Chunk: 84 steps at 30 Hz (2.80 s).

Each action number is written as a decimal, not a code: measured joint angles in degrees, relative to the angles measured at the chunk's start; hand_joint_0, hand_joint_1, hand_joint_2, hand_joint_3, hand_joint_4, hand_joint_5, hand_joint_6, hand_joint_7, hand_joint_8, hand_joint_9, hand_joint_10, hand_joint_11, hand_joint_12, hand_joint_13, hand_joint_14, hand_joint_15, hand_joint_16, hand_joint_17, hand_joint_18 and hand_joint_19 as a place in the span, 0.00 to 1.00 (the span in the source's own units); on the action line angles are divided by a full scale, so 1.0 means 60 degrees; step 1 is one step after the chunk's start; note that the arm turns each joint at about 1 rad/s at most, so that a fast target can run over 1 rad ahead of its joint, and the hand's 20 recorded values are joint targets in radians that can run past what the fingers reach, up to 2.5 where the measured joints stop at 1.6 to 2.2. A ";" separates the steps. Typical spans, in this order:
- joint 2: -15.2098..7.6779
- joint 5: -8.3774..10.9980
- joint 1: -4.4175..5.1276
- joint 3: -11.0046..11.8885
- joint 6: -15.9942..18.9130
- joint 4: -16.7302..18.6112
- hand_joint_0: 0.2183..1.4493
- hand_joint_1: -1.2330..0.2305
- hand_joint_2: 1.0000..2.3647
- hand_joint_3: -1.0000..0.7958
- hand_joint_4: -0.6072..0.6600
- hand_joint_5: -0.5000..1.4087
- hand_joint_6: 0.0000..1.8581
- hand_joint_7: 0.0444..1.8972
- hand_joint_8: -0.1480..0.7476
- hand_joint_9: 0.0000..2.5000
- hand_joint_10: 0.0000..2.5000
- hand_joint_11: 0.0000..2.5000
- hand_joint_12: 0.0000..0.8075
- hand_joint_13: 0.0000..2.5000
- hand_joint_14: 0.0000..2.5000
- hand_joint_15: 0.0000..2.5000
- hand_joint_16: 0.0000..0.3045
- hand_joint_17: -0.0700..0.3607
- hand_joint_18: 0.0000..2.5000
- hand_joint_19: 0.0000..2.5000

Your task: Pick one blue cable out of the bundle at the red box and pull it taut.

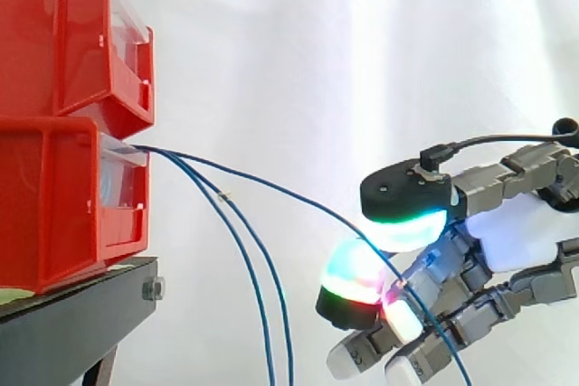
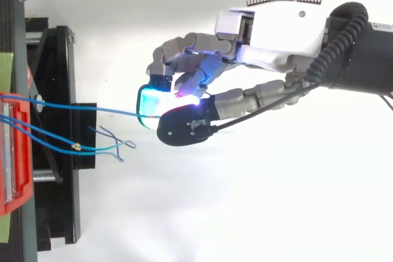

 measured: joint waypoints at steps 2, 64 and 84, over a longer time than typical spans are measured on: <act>0.0000 0.0000 0.0004 0.0000 0.0000 0.0000 0.28 0.34 0.01 0.48 0.67 0.21 0.38 0.59 0.49 0.30 0.00 0.20 0.44 0.11 0.00 0.04 0.17 0.43 0.16 0.11; 0.0001 -0.0001 0.0057 0.0000 0.0014 -0.0014 0.29 0.27 0.02 0.51 0.53 0.23 0.44 0.60 0.50 0.37 0.00 0.25 0.41 0.17 0.00 0.05 0.16 0.41 0.22 0.10; 0.0010 0.0000 0.0052 0.0000 0.0031 -0.0130 0.25 0.33 0.01 0.34 0.57 0.22 0.43 0.57 0.50 0.37 0.01 0.23 0.42 0.15 0.00 0.05 0.16 0.42 0.20 0.12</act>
